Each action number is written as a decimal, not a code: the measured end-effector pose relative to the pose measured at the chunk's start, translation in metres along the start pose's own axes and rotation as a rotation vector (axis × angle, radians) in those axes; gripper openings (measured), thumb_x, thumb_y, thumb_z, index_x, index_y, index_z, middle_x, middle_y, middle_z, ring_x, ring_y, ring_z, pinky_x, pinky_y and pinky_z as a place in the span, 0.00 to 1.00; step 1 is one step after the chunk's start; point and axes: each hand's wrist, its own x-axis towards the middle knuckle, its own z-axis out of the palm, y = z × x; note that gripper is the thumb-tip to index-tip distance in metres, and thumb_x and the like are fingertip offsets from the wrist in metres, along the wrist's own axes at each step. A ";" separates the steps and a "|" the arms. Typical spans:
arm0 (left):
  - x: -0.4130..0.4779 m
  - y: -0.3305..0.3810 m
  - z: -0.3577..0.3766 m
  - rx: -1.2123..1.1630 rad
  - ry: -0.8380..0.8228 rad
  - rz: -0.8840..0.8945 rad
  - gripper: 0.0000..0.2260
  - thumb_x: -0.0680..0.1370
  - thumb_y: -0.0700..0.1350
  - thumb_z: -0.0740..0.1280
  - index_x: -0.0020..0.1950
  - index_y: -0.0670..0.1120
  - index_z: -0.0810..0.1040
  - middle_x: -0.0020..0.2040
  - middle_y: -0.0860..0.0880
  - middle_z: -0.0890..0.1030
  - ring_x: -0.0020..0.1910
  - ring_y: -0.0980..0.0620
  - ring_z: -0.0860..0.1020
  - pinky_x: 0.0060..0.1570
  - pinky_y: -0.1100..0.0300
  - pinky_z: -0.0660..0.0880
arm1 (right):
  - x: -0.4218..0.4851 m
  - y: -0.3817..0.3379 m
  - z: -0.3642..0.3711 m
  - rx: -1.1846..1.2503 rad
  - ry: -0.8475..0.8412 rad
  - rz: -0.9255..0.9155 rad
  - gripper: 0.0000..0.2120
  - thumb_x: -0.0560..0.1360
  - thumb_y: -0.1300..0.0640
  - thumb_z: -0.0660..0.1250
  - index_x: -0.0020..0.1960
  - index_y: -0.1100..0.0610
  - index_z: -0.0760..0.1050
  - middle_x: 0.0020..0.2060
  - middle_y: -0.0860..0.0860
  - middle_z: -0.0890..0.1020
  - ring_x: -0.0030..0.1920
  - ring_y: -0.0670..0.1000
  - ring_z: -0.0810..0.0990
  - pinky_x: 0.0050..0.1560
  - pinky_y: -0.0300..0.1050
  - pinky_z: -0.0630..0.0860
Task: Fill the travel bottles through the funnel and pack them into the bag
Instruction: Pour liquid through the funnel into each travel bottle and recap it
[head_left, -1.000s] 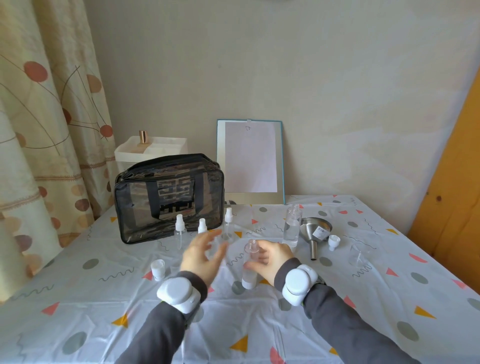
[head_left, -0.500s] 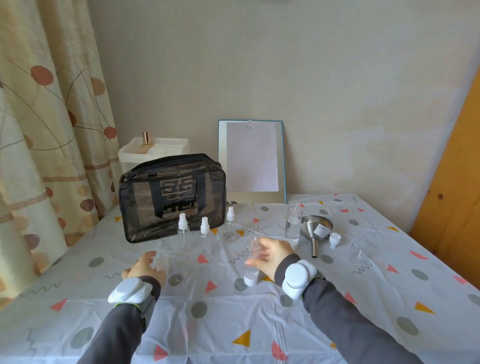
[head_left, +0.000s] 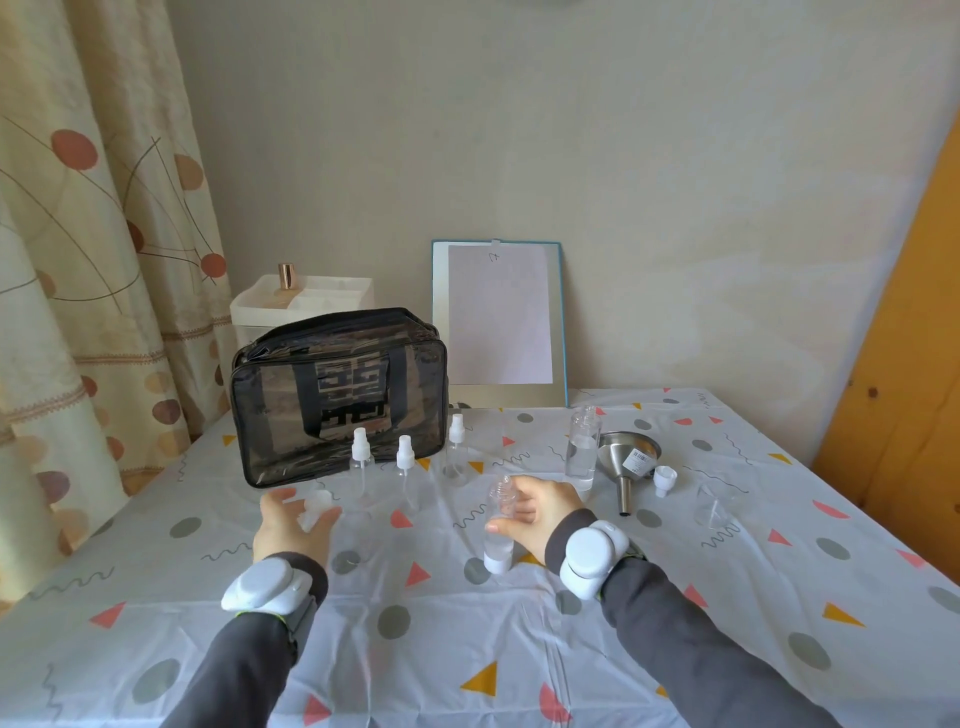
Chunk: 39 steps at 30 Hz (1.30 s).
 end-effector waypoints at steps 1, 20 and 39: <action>-0.004 0.006 -0.001 -0.030 0.021 0.030 0.23 0.70 0.48 0.73 0.60 0.48 0.67 0.57 0.44 0.78 0.45 0.46 0.73 0.49 0.53 0.69 | 0.000 0.000 0.000 -0.004 -0.001 0.001 0.26 0.67 0.55 0.75 0.62 0.55 0.73 0.49 0.54 0.81 0.51 0.48 0.80 0.57 0.43 0.76; -0.076 0.101 0.038 0.185 -0.547 0.766 0.25 0.75 0.45 0.68 0.70 0.56 0.64 0.54 0.55 0.75 0.44 0.54 0.72 0.43 0.74 0.65 | -0.003 -0.003 -0.003 -0.117 -0.002 -0.022 0.16 0.69 0.53 0.72 0.55 0.56 0.75 0.45 0.53 0.82 0.40 0.41 0.75 0.34 0.21 0.65; -0.075 0.126 0.061 0.477 -0.664 0.718 0.27 0.73 0.45 0.67 0.69 0.56 0.60 0.57 0.49 0.74 0.56 0.48 0.75 0.58 0.58 0.68 | 0.001 0.001 -0.003 -0.216 -0.012 -0.055 0.11 0.68 0.49 0.71 0.45 0.47 0.70 0.31 0.38 0.72 0.38 0.38 0.74 0.36 0.24 0.62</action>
